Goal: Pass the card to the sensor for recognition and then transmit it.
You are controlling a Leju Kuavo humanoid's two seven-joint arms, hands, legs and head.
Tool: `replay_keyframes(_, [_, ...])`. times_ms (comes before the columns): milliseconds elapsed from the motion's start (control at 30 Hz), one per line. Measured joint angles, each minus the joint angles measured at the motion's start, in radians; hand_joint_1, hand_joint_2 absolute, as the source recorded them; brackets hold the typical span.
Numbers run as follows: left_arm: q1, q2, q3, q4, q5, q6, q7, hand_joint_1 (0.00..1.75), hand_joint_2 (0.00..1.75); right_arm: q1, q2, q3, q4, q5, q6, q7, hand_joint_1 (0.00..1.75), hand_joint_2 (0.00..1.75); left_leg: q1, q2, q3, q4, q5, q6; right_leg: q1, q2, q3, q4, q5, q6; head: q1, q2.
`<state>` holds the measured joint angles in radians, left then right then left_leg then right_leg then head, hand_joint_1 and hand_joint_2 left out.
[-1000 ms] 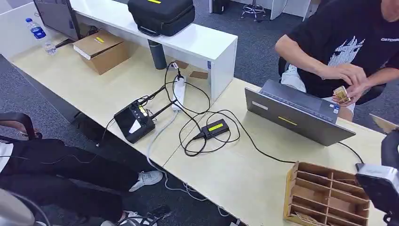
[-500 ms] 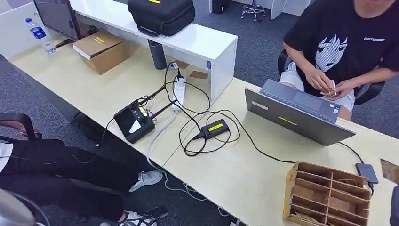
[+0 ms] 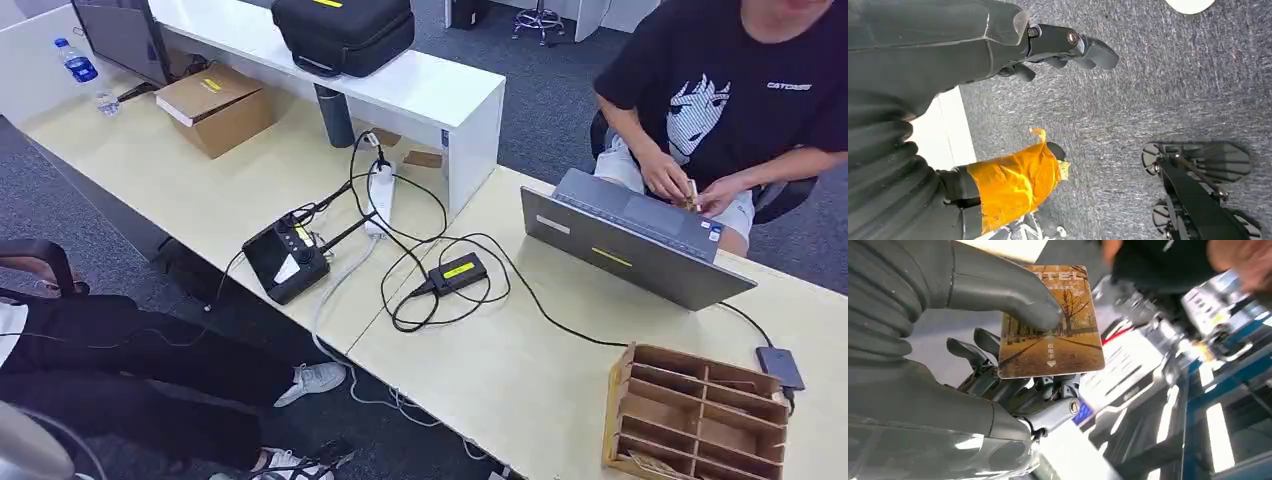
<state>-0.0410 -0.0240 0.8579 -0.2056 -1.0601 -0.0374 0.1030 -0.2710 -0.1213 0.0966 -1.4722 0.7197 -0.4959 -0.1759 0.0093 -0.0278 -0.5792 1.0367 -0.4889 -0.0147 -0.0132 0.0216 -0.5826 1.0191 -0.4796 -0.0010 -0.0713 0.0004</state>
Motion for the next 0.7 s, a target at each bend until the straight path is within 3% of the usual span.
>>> replay_keyframes(200, [0.0,0.0,0.001,0.0,-0.012,-0.001,0.0,0.0,1.75,-0.075,-0.051,-0.04,0.101,0.204,-0.037,0.085,1.68,1.75,0.0,0.0,0.0,0.0,0.0,0.0,0.0,0.0,0.0,0.0,0.0,0.0,0.0,0.0])
replay_keyframes(367, [0.0,0.0,0.005,0.0,-0.022,-0.001,0.003,0.0,1.75,-0.156,-0.097,-0.042,0.205,0.374,-0.048,0.154,1.75,1.75,0.0,0.0,0.0,0.0,0.0,0.0,0.0,0.0,0.0,0.0,0.0,0.0,0.0,0.0])
replay_keyframes(567, [-0.001,0.0,0.006,0.0,-0.024,-0.002,0.011,0.0,1.75,-0.232,-0.134,-0.029,0.326,0.528,0.012,0.23,1.75,1.75,0.0,0.0,0.0,0.0,0.0,0.0,0.0,0.0,0.0,0.0,0.0,0.0,0.0,0.0])
replay_keyframes(700, [-0.001,0.0,0.008,0.0,-0.025,-0.002,0.012,0.0,1.75,-0.243,-0.141,-0.018,0.379,0.513,0.044,0.229,1.75,1.75,0.0,-0.001,0.0,0.0,0.0,0.0,0.0,0.0,0.0,0.0,0.0,0.0,0.0,0.0])
